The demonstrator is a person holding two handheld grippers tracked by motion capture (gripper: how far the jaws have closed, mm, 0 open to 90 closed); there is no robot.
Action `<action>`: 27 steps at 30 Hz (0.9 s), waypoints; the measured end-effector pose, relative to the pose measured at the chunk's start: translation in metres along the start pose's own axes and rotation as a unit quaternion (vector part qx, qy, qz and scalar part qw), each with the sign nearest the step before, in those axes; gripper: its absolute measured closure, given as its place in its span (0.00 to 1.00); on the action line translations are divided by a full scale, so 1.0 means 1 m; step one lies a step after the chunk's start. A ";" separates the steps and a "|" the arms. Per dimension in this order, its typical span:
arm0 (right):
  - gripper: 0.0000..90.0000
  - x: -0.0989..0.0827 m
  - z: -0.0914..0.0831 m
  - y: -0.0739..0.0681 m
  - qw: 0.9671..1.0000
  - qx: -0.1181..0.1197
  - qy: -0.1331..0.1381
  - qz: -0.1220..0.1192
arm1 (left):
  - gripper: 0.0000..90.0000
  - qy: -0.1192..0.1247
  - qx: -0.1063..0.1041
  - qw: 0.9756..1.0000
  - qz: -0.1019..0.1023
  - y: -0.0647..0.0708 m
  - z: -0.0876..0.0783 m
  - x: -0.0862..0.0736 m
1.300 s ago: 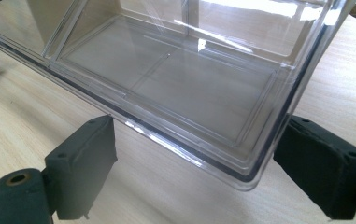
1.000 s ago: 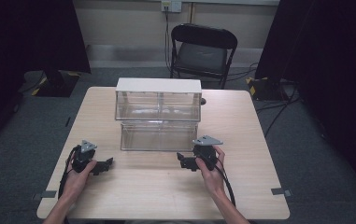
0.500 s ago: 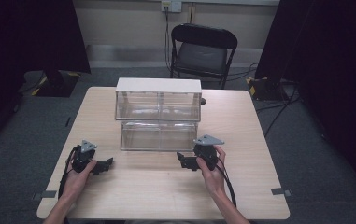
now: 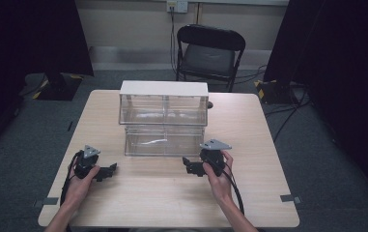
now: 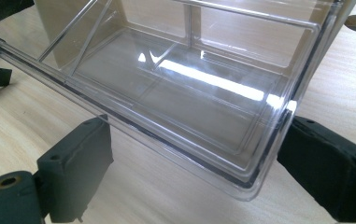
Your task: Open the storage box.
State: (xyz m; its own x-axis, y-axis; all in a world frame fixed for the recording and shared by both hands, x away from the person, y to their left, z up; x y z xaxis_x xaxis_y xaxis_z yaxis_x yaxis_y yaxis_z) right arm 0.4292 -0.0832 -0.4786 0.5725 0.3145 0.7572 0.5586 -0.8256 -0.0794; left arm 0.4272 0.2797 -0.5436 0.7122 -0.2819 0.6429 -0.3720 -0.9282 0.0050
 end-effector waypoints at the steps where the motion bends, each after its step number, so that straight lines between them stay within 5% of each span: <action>1: 0.11 0.000 0.000 0.000 1.000 0.000 0.000 0.000 | 0.09 0.000 0.000 1.000 0.000 0.000 0.000 0.000; 27: 0.09 0.006 -0.004 -0.002 1.000 -0.001 0.007 0.003 | 0.09 0.000 0.000 1.000 0.000 0.000 0.000 0.000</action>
Point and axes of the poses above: each handheld gripper's, and its own axes: z roughly forward along the jaws, x roughly out of its top, y roughly to its right, the point moved 6 cm from there along z, roughly forward along the jaws, and after that the axes turned 7 degrees about -y, right-handed, at the moved point
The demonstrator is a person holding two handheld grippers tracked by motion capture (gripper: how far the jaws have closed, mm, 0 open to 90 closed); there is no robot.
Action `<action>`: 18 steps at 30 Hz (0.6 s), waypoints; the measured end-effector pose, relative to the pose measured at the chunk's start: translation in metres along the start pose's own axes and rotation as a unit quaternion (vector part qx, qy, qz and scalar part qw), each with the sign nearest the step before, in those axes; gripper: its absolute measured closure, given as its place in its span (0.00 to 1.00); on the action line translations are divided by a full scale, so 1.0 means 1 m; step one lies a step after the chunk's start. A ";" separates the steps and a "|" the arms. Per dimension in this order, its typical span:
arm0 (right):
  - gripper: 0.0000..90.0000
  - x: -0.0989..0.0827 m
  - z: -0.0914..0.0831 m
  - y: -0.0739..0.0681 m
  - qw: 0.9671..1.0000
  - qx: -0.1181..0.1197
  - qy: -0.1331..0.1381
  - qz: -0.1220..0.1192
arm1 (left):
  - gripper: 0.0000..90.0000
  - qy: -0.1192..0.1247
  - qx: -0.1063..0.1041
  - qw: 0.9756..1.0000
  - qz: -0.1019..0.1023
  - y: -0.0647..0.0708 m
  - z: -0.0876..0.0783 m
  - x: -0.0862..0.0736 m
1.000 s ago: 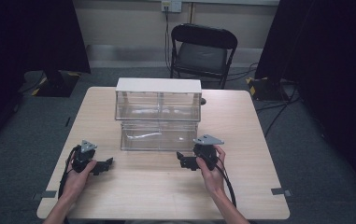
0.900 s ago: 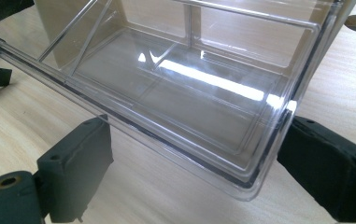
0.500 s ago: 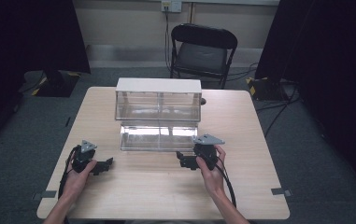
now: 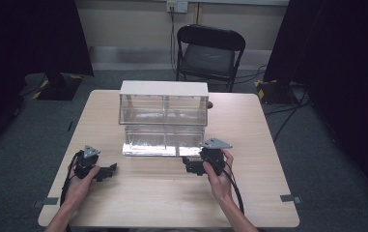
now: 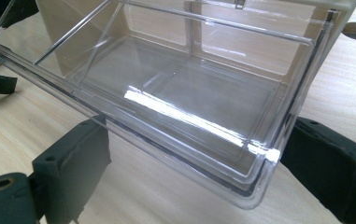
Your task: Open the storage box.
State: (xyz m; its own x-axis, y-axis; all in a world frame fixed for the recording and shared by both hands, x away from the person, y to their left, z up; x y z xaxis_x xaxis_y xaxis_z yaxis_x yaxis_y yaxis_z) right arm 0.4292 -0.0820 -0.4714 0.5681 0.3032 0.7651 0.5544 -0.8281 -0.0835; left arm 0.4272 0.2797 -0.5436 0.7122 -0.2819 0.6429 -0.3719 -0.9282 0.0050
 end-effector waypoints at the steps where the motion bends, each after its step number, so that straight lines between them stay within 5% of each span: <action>1: 0.09 0.000 0.000 0.000 1.000 0.000 0.000 0.000 | 0.09 0.000 0.000 1.000 0.000 0.000 0.000 0.000; 18: 0.10 0.001 -0.004 -0.001 1.000 -0.005 -0.003 0.007 | 0.09 0.000 0.001 1.000 0.001 0.000 0.000 0.000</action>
Point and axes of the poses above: each handheld gripper's, and its own axes: z roughly forward along the jaws, x roughly out of its top, y roughly to its right, the point moved 6 cm from there along z, roughly forward along the jaws, and after that the axes turned 7 degrees about -y, right-handed, at the moved point
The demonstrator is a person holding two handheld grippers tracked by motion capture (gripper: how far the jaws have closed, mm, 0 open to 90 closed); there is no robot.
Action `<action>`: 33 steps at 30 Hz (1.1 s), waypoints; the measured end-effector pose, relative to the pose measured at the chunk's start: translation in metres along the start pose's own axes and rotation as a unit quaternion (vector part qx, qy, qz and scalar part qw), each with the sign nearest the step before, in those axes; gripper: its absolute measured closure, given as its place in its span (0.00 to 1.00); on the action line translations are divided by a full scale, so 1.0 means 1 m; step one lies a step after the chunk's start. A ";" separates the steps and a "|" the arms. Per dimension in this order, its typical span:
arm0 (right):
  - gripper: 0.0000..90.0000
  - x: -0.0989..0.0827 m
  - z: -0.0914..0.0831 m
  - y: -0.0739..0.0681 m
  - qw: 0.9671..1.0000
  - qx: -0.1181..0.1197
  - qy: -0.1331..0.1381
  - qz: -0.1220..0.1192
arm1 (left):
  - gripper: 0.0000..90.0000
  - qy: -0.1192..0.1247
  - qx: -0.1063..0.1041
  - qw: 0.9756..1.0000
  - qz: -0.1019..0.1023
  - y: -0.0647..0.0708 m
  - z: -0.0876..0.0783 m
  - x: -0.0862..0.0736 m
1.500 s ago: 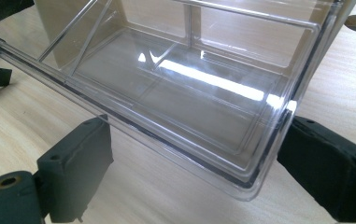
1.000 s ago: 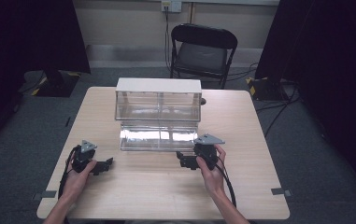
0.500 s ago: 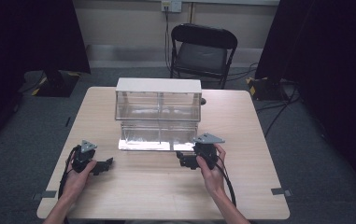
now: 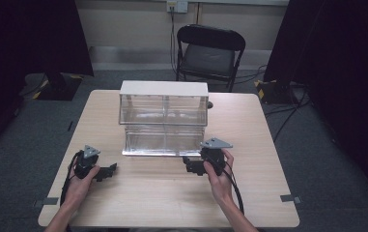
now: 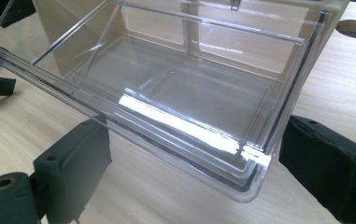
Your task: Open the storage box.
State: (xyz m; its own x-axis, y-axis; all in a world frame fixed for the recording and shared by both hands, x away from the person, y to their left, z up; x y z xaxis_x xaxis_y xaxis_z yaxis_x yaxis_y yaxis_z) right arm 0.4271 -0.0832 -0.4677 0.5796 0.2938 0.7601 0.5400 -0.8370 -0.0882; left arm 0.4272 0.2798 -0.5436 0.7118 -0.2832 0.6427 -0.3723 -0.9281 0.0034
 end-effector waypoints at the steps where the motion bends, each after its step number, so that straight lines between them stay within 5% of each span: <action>1: 0.10 0.000 0.000 0.000 1.000 0.000 0.002 -0.001 | 0.09 0.000 0.000 1.000 -0.001 0.000 0.000 0.000; 33: 0.10 0.017 -0.013 -0.001 0.999 0.014 0.038 0.004 | 0.09 0.000 -0.001 1.000 -0.001 0.000 0.000 0.000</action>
Point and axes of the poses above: each handheld gripper's, and its own axes: z roughly forward along the jaws, x roughly out of its top, y roughly to its right, the point moved 6 cm from there along z, roughly forward along the jaws, and after that the axes turned 7 degrees about -y, right-handed, at the moved point
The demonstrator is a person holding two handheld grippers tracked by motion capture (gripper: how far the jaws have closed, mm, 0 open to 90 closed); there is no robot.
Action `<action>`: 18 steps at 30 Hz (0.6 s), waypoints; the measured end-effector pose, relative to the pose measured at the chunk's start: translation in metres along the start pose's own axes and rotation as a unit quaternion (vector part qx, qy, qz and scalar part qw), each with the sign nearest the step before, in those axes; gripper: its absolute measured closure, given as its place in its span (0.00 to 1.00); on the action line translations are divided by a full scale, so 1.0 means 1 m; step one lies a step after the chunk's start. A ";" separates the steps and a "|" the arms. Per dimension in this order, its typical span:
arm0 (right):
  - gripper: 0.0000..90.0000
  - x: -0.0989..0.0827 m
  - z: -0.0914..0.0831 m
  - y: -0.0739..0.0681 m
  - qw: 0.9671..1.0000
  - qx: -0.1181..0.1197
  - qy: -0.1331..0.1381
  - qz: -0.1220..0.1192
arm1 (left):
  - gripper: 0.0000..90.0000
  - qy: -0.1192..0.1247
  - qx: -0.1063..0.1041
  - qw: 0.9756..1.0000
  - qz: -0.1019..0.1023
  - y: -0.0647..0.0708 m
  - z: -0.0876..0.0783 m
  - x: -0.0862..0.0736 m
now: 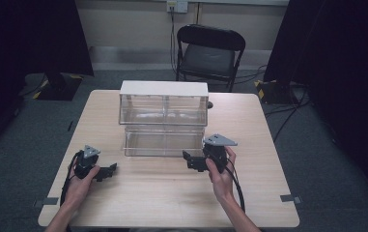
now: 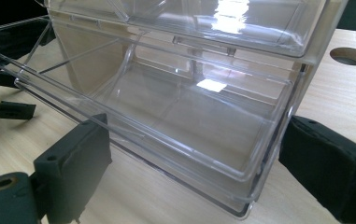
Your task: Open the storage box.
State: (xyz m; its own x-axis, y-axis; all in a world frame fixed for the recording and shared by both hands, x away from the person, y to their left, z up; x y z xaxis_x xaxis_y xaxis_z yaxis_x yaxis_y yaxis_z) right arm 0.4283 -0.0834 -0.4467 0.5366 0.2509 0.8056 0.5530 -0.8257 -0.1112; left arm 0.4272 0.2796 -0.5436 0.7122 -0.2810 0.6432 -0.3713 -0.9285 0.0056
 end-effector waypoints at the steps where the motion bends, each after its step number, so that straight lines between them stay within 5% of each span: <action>1: 0.10 0.000 0.000 0.000 1.000 0.002 0.001 0.000 | 0.09 0.000 0.000 1.000 0.001 0.000 0.000 0.000; 18: 0.10 0.008 0.007 0.000 1.000 -0.003 -0.002 0.005 | 0.09 0.000 0.001 1.000 0.001 0.000 0.000 0.000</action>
State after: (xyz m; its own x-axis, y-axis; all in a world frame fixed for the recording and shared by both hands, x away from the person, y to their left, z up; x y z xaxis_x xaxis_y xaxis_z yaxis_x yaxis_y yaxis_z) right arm 0.4374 -0.0779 -0.4439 0.5452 0.2442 0.8019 0.5434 -0.8314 -0.1162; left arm 0.4272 0.2798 -0.5436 0.7115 -0.2836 0.6430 -0.3725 -0.9280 0.0028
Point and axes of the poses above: each handheld gripper's, and its own axes: z roughly forward along the jaws, x roughly out of its top, y roughly to its right, the point moved 6 cm from there along z, roughly forward along the jaws, and after that the axes turned 7 degrees about -y, right-handed, at the moved point
